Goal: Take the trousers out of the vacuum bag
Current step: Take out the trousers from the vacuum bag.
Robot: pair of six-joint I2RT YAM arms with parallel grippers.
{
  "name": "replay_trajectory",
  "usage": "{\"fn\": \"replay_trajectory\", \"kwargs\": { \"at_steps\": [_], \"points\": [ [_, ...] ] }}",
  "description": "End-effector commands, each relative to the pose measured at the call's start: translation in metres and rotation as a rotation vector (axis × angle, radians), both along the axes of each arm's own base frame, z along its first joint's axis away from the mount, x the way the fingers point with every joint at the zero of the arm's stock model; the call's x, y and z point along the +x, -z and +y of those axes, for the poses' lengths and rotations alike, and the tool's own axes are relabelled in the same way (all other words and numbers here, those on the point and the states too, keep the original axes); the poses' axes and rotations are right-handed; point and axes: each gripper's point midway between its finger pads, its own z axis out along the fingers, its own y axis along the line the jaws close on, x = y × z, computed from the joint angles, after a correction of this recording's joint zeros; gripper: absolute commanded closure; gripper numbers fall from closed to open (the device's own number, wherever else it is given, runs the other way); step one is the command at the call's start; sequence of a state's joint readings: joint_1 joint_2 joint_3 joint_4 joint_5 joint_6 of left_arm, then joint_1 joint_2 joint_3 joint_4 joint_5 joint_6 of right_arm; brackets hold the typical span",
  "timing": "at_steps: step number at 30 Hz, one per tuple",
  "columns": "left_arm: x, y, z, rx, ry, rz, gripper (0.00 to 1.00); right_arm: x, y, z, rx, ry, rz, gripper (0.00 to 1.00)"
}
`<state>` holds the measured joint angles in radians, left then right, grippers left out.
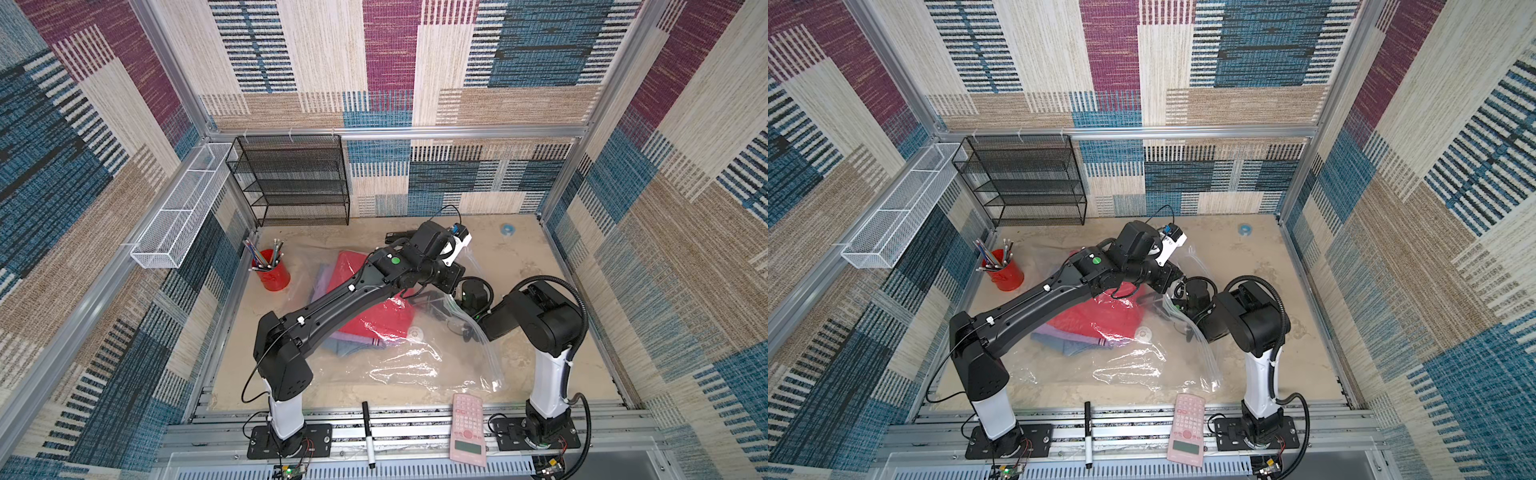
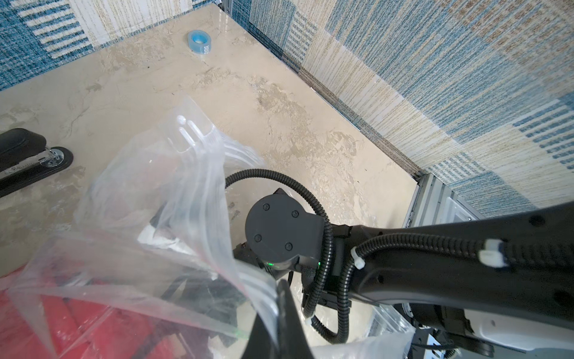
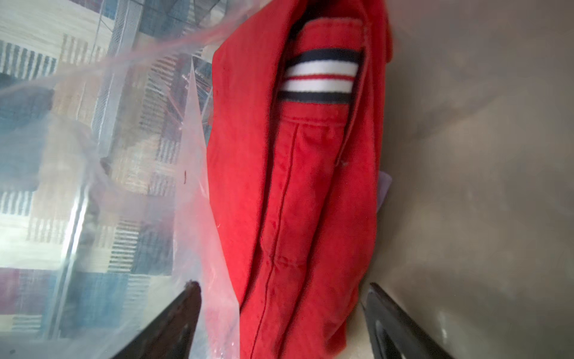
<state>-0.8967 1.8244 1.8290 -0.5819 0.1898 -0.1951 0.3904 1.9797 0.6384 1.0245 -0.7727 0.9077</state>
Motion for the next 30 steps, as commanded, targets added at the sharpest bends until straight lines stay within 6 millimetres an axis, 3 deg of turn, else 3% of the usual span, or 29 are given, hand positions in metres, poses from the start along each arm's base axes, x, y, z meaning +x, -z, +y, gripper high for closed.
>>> {"fn": "replay_trajectory", "kwargs": {
  "at_steps": [1, 15, 21, 30],
  "points": [
    [-0.004, -0.015, -0.003, -0.039, 0.036, -0.026, 1.00, 0.006, 0.005, -0.013, -0.020, 0.067, 0.015, 0.17],
    [-0.009, -0.019, -0.006, -0.059, 0.062, -0.014, 1.00, 0.012, 0.001, 0.019, -0.004, -0.018, -0.026, 0.16],
    [-0.010, -0.019, -0.010, -0.067, 0.073, -0.007, 1.00, 0.007, 0.006, 0.020, 0.040, -0.027, -0.012, 0.16],
    [-0.011, -0.018, -0.012, -0.070, 0.081, 0.001, 1.00, 0.000, -0.008, 0.029, 0.104, -0.078, -0.068, 0.19]
  ]
}}
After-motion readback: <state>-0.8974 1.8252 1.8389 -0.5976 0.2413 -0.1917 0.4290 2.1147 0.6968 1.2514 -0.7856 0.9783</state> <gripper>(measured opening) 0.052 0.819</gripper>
